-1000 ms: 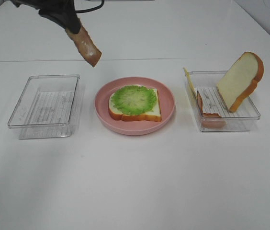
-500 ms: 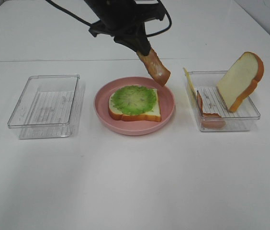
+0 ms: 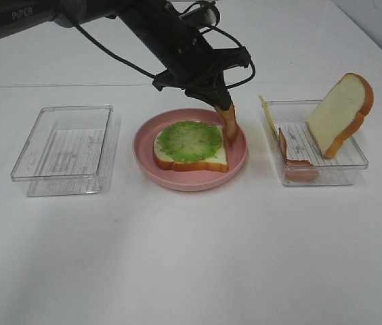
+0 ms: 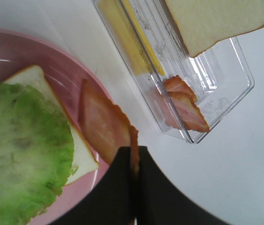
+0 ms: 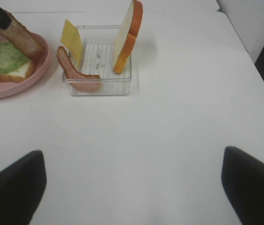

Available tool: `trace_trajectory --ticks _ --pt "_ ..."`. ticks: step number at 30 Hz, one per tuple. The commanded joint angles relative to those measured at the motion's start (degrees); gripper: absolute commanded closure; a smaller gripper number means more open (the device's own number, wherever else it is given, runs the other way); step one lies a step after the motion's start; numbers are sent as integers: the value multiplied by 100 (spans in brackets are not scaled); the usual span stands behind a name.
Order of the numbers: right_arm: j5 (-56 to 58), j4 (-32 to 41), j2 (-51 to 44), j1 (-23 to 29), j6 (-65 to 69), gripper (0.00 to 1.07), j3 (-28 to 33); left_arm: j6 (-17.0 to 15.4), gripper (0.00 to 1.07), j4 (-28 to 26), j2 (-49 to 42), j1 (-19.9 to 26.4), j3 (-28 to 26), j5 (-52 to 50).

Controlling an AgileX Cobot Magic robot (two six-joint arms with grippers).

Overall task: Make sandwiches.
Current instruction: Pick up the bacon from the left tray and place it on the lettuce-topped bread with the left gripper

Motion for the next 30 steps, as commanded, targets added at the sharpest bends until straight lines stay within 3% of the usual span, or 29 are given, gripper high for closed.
trace_trajectory --ticks 1,9,18,30 --pt "-34 -34 -74 6 40 13 17 63 107 -40 80 -34 -34 -29" --pt "-34 -34 -74 6 40 13 17 57 107 682 183 -17 -34 126" --pt "-34 -34 -74 6 40 13 17 -86 107 2000 155 -17 -34 275" --pt "-34 -34 -74 6 40 13 17 -86 107 2315 246 -17 -34 344"
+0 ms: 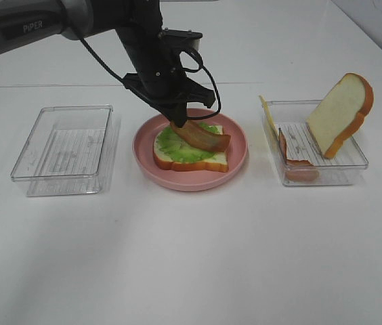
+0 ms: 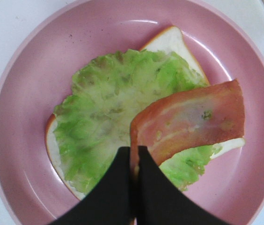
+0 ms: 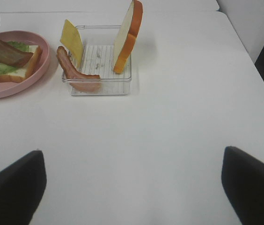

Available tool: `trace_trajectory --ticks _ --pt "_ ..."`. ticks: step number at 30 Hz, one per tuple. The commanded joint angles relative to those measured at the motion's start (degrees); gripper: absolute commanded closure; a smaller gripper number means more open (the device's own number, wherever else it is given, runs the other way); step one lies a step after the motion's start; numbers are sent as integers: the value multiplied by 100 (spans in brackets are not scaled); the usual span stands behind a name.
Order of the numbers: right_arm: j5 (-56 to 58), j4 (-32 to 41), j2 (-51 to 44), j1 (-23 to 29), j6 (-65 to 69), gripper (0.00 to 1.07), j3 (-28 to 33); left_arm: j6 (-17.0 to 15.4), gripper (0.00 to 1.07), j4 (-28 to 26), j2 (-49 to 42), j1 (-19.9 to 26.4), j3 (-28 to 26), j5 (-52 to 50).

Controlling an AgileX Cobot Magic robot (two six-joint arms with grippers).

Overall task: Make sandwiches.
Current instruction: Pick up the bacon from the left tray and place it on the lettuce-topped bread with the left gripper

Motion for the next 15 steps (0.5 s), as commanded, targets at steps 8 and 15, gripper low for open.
trace_trajectory --ticks 8,15 --pt "-34 -34 -74 6 40 13 17 -57 106 46 80 -17 -34 40" --pt "-34 -34 -74 6 40 13 17 -241 30 304 -52 -17 -34 57"
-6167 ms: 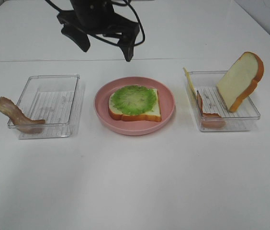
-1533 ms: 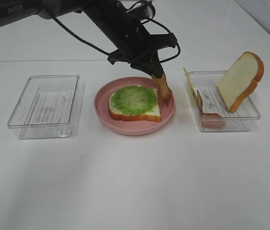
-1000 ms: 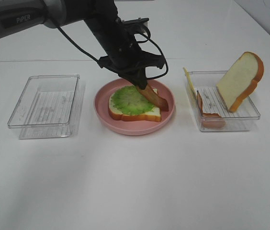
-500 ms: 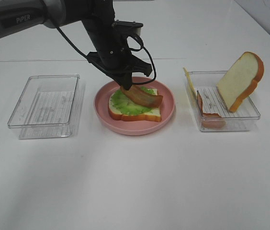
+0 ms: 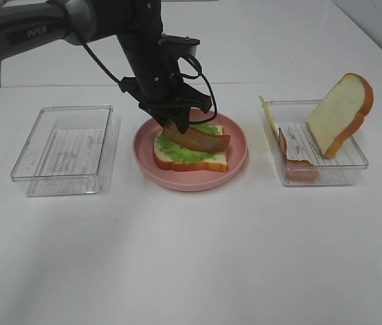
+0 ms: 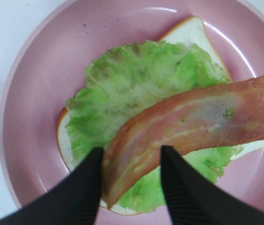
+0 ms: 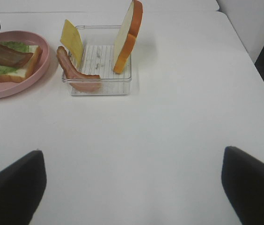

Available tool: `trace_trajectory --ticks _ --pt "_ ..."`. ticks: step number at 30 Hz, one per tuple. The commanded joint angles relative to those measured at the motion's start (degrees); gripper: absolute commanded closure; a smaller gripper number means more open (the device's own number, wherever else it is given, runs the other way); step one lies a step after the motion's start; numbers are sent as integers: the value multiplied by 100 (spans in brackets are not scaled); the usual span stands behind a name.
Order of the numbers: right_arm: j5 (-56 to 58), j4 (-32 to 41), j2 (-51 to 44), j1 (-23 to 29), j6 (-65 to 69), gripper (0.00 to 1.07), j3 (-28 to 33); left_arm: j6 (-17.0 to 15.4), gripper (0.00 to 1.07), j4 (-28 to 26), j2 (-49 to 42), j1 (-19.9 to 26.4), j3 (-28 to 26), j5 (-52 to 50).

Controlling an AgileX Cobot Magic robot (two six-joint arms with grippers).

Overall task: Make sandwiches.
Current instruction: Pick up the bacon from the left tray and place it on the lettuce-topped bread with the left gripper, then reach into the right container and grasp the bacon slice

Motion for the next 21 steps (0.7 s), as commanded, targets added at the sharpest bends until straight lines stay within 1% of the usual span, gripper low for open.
trace_trajectory --ticks 1,2,3,12,13,14,15,16,17,18,19,20,21 --pt "-34 -34 -74 6 40 13 17 -52 18 74 -178 -17 -34 46" --pt "-34 -34 -74 6 40 13 17 -52 18 74 -178 -17 -34 46" --pt "-34 -34 -74 6 40 13 17 -46 4 80 -309 -17 -34 120" --pt "-34 -34 -74 6 40 13 17 -11 5 109 -768 -17 -34 928" --pt "-34 -34 -74 6 40 13 17 23 5 189 -894 46 -46 1157" --pt "-34 -34 -74 6 40 13 17 46 5 189 -1026 178 -46 1157" --pt "-34 -34 -74 6 40 13 17 46 5 189 -1026 178 -46 1157" --pt "-34 -34 -74 6 40 13 17 63 5 189 -1112 275 -46 1157" --pt "-34 -34 -74 6 40 13 17 172 5 166 -1278 579 -46 1157" --pt "-34 -34 -74 6 40 13 17 172 5 166 -1278 579 -46 1157" --pt "-34 -34 -74 6 40 13 17 235 5 160 -1341 773 -46 1157" --pt "-34 -34 -74 6 40 13 17 235 5 160 -1341 773 -46 1157" --pt "-34 -34 -74 6 40 13 17 309 5 160 -1473 1157 -46 1157"
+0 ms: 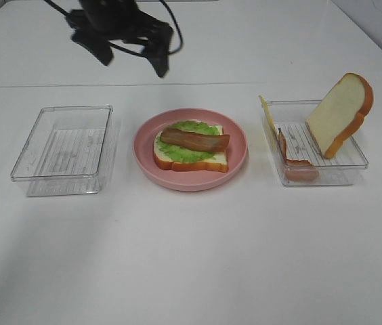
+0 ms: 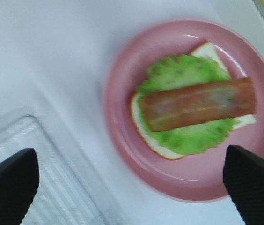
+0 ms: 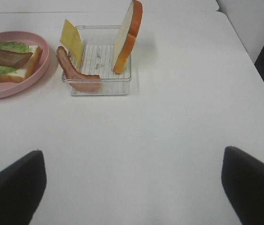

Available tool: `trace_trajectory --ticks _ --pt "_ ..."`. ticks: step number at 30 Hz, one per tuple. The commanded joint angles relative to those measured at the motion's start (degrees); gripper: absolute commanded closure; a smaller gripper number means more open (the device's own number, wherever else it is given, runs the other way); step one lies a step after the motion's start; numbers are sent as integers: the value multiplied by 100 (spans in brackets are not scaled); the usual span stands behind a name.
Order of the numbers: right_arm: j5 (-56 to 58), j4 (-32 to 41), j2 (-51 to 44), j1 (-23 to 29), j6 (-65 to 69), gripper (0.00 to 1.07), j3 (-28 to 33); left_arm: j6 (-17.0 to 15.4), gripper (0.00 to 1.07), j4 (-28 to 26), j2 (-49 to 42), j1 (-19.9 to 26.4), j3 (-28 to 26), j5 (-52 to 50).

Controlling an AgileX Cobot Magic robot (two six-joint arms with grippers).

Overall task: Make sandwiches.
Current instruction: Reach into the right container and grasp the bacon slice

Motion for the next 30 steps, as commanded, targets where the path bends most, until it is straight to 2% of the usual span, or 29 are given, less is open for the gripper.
trace_trajectory --ticks 1,3,4,5,7,10,12,13,14,15,16,17,18,19,20,21,22,23,24,25,26,27,28,29,30 --pt "-34 -34 -74 6 40 13 17 109 5 46 -367 917 -17 413" --pt "-34 -34 -74 6 40 13 17 109 6 40 -407 1100 -11 413" --pt "-34 -34 -74 6 40 13 17 115 6 -11 -504 1547 0 413" --pt "-34 -34 -74 6 40 13 17 115 6 -11 -504 1547 0 413" --pt "-34 -34 -74 6 40 13 17 269 6 -241 -653 2034 40 413" --pt "-34 -34 -74 6 40 13 17 344 6 -350 -733 2149 109 413" --pt "-34 -34 -74 6 40 13 17 521 7 -470 -1335 2303 785 413" --pt "-34 -34 -74 6 40 13 17 521 7 -470 -1335 2303 785 413" --pt "-34 -34 -74 6 40 13 17 550 7 -401 -1553 2303 1054 413" --pt "-34 -34 -74 6 40 13 17 590 8 -321 -1982 2292 1587 401" --pt "-34 -34 -74 6 40 13 17 590 8 -321 -1982 2292 1587 401" --pt "-34 -34 -74 6 40 13 17 596 8 -321 -2235 2292 1902 372" --pt "-34 -34 -74 6 40 13 17 596 8 -275 -2739 2292 2527 229" --pt "-34 -34 -74 6 40 13 17 596 8 -275 -2739 2292 2527 229" --pt "-34 -34 -74 6 40 13 17 596 8 -264 -3042 2292 2893 138" --pt "-34 -34 -74 6 40 13 17 579 8 -264 -3627 2292 3570 -23" --pt "-34 -34 -74 6 40 13 17 579 8 -264 -3627 2292 3570 -23" --pt "-34 -34 -74 6 40 13 17 573 8 -264 -4326 2292 4320 -229" --pt "-34 -34 -74 6 40 13 17 573 8 -264 -4326 2292 4320 -229" --pt "-34 -34 -74 6 40 13 17 573 8 -264 -4624 2292 4618 -309" --pt "-34 -34 -74 6 40 13 17 573 8 -264 -5392 2292 5329 -481" --pt "-34 -34 -74 6 40 13 17 573 8 -264 -5392 2292 5329 -481" --pt "-34 -34 -74 6 40 13 17 573 8 -223 -6096 2292 5976 -636" --pt "-34 -34 -74 6 40 13 17 573 8 -223 -6096 2292 5976 -636" --pt "-34 -34 -74 6 40 13 17 573 8 -201 -6474 2292 6205 -682"
